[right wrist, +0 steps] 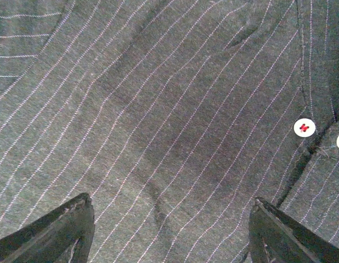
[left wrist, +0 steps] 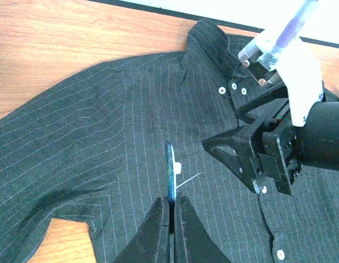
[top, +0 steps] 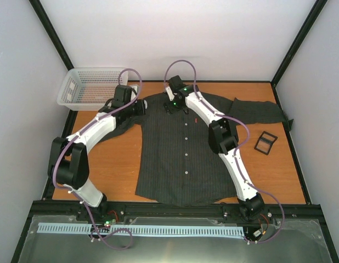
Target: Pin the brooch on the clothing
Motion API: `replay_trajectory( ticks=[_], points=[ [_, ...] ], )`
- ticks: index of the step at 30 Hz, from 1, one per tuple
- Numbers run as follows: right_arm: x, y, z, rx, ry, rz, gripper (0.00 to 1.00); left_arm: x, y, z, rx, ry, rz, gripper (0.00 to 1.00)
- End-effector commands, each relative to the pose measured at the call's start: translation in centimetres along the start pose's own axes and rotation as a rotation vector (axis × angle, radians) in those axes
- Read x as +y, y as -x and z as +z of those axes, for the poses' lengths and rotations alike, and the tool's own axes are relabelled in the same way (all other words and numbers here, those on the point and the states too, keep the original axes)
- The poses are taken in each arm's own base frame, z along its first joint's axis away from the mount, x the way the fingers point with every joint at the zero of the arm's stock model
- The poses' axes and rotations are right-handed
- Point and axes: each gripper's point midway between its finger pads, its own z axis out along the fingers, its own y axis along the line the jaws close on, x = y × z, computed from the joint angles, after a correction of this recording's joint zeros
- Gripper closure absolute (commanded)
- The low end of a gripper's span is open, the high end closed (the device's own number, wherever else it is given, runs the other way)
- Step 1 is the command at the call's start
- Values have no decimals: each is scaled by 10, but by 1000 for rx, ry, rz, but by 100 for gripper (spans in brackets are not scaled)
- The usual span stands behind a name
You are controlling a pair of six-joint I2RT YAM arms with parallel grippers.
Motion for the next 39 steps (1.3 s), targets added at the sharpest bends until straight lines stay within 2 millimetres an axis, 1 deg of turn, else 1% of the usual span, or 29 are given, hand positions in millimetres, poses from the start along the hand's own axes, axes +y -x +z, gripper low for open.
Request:
replay_trajectory(
  ticks=[1,5,9,11,14,16,18,21,24,26,30,31,33,36,38,39],
  points=[
    [-5,-16,15,53,-25,-4,25,-4,12,-17,-59,-16,29,99],
    [-2,-28,27,89,-9,5,25,-2,9,-19,-61,-8,33,99],
    [-3,-41,36,139,-9,15,27,-3,12,-22,-69,-10,35,99],
    [-2,-51,42,172,-6,21,31,-3,12,-23,-73,-12,39,99],
    [-2,-66,49,223,-8,33,43,-3,13,-24,-76,-11,40,99],
    [-1,-73,52,247,-8,37,55,-3,13,-24,-78,-9,40,99],
    [-2,-75,55,250,-13,34,67,-3,12,-23,-77,-10,40,99],
    [-2,-66,54,218,-11,30,85,-3,12,-22,-74,-12,41,99],
    [-1,-50,49,164,1,27,96,-4,15,-21,-80,-16,41,99],
    [3,-36,41,114,22,15,97,-6,17,-18,-84,-25,43,99],
    [6,-5,18,10,52,6,97,-10,15,-4,-65,-58,45,100],
    [7,4,9,-19,65,8,97,-13,21,-1,-88,-75,54,100],
    [9,13,-3,-63,99,17,97,-15,23,9,-92,-92,64,99],
    [11,16,-14,-112,162,46,97,-20,27,24,-99,-126,95,99],
    [13,16,-16,-138,213,53,97,-23,33,34,-120,-147,123,100],
    [15,9,-12,-128,237,60,97,-23,34,40,-130,-151,136,99]
  ],
)
